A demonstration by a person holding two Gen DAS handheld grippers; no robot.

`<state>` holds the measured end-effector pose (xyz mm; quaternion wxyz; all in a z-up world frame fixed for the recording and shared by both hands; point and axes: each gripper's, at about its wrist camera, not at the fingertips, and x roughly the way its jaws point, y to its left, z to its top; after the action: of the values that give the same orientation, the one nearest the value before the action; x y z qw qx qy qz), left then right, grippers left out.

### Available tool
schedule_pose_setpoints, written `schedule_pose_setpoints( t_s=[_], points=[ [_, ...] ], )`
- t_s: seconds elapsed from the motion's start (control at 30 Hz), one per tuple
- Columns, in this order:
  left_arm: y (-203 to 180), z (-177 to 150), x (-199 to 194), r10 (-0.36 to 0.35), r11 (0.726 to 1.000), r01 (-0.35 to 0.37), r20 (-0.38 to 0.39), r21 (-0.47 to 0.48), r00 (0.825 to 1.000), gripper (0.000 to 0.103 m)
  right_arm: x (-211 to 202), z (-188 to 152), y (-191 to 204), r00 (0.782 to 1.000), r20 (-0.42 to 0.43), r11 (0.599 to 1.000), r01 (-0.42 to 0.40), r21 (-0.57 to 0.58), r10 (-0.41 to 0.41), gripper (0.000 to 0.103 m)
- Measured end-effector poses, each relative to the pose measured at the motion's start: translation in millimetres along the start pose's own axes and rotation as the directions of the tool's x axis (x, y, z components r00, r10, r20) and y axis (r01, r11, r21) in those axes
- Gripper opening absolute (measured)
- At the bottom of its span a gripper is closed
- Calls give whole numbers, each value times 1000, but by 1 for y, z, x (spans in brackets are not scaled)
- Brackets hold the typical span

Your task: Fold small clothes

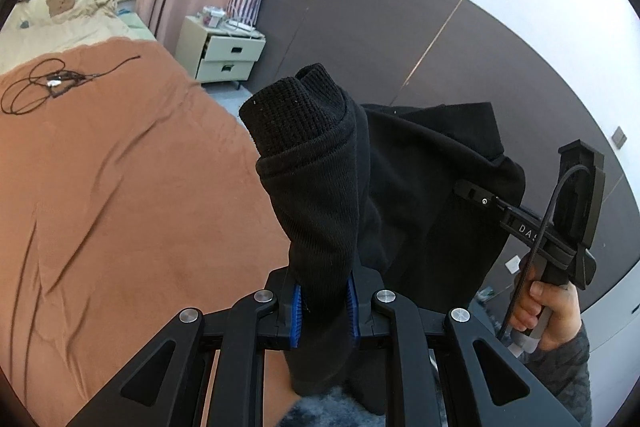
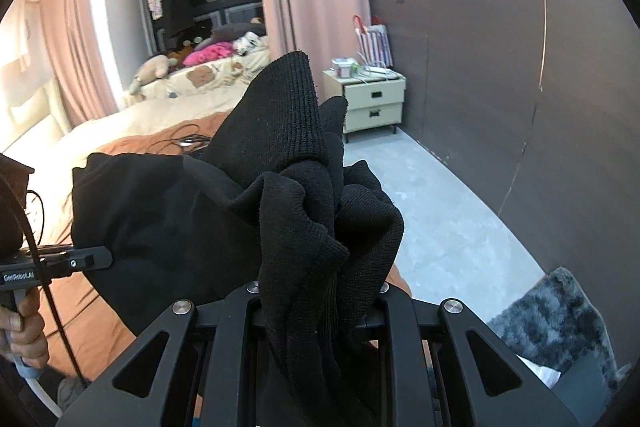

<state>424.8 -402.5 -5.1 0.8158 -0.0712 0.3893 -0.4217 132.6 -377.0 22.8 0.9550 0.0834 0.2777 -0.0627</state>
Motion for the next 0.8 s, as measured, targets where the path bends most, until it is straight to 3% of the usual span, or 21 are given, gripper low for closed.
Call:
schedule_pose_setpoints(
  t_s=[0.6,0.8],
  points=[
    [50,20,77,21,1000,-22,-54,0,998,18,71,30,39,993,-93,997,78,13,-76,15],
    [66,19,98,80,996,-77,-97,33,992,18,89,34,42,988,-128,996,88,-12,-89,14]
  ],
)
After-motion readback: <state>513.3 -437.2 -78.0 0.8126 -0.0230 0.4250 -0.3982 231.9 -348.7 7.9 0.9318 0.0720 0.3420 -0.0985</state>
